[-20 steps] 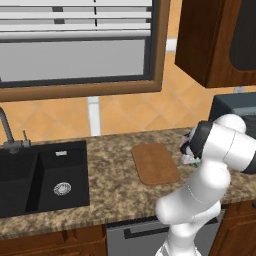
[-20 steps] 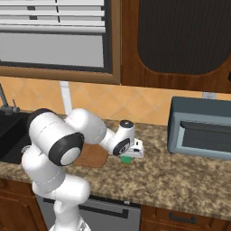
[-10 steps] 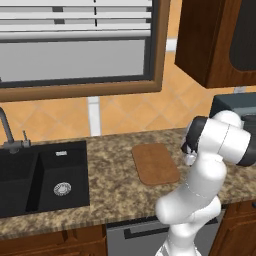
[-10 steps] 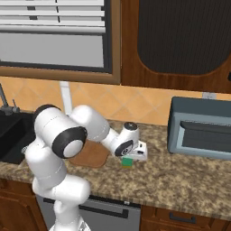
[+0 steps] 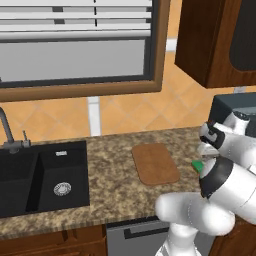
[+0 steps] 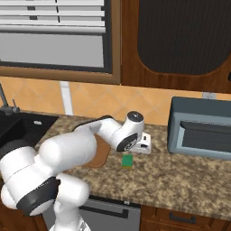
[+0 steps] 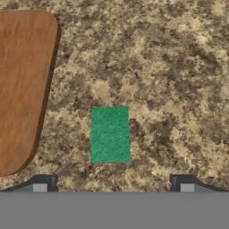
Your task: Pick up the sponge from the counter and clean the cutting board by briefly scrubbing or pressing down on the cutting board. Once finished, release the sponge.
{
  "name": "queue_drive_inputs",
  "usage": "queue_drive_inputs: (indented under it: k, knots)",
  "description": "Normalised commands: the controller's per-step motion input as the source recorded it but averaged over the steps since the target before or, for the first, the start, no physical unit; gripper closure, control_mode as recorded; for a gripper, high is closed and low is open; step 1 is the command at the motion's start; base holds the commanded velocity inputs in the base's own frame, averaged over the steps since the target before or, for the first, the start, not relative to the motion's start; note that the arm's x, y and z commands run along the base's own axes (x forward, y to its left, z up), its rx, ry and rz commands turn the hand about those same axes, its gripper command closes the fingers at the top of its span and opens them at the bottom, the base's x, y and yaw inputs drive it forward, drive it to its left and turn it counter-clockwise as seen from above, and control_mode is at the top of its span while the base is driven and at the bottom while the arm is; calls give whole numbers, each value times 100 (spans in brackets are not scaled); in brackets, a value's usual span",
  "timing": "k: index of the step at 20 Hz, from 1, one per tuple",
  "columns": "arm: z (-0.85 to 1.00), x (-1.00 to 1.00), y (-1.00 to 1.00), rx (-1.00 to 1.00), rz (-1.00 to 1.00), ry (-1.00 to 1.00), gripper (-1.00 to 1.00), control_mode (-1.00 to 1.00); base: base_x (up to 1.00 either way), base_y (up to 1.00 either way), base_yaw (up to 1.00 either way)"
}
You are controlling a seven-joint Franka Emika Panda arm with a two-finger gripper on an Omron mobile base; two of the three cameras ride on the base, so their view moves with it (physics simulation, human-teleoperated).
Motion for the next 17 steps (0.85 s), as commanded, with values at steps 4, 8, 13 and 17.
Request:
queue_drive_inputs:
  k: [4, 8, 13, 17]
  knots:
    - [100, -74, 23, 0, 0, -22, -100, -100, 0, 0, 0]
    - [100, -71, 60, 0, 4, -4, -100, -100, 0, 0, 0]
    - [100, -72, 61, 1, 2, -3, -100, -100, 0, 0, 0]
    - [100, -80, 51, 6, 2, -6, -100, -100, 0, 0, 0]
